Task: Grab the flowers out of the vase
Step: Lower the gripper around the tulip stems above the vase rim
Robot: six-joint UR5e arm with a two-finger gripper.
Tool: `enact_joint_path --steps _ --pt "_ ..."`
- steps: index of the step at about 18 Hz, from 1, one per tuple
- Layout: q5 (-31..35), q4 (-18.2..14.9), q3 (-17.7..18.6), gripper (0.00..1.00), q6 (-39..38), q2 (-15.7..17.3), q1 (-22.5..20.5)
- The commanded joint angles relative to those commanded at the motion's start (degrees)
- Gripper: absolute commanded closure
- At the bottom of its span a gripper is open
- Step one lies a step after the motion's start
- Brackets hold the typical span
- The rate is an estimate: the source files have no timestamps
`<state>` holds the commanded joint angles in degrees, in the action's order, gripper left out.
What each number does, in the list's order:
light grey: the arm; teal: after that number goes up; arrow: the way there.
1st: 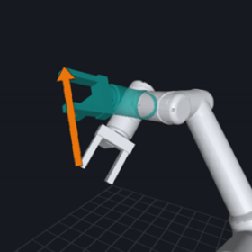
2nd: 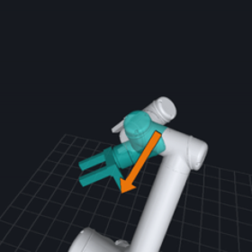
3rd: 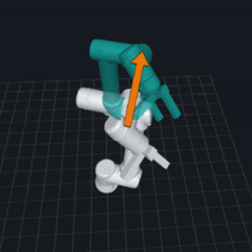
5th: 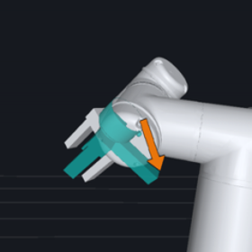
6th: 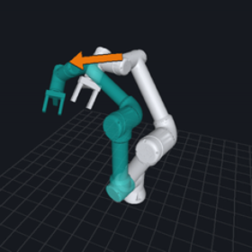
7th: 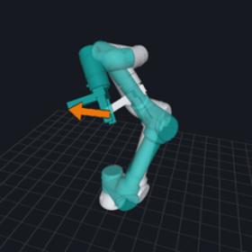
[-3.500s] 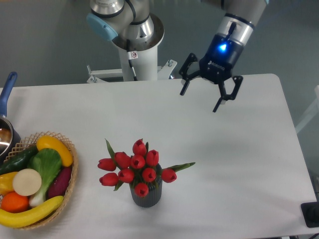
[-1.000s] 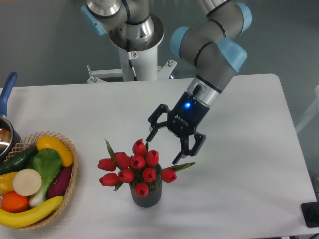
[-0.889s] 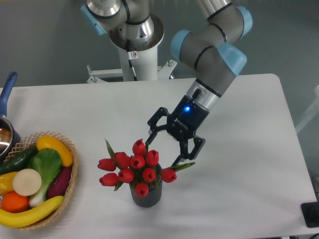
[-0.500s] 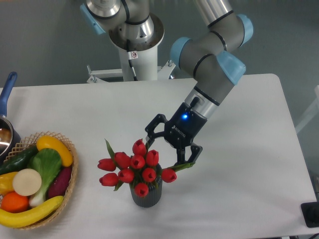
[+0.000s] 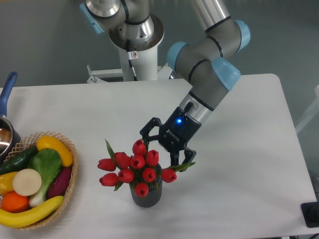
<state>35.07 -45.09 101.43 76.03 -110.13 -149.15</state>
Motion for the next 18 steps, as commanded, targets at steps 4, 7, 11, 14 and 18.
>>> enact_joint_path --steps 4,7,11,14,18 --pt "0.00 0.00 -0.70 0.00 0.09 -0.96 1.31" --pt "0.00 0.00 -0.70 0.00 0.09 -1.06 1.58" --pt "0.00 0.00 -0.70 0.00 0.09 -1.06 1.67" --pt "0.00 0.00 -0.79 0.18 0.00 -1.06 1.67" --pt "-0.09 0.00 -0.79 0.34 0.00 -0.97 1.41"
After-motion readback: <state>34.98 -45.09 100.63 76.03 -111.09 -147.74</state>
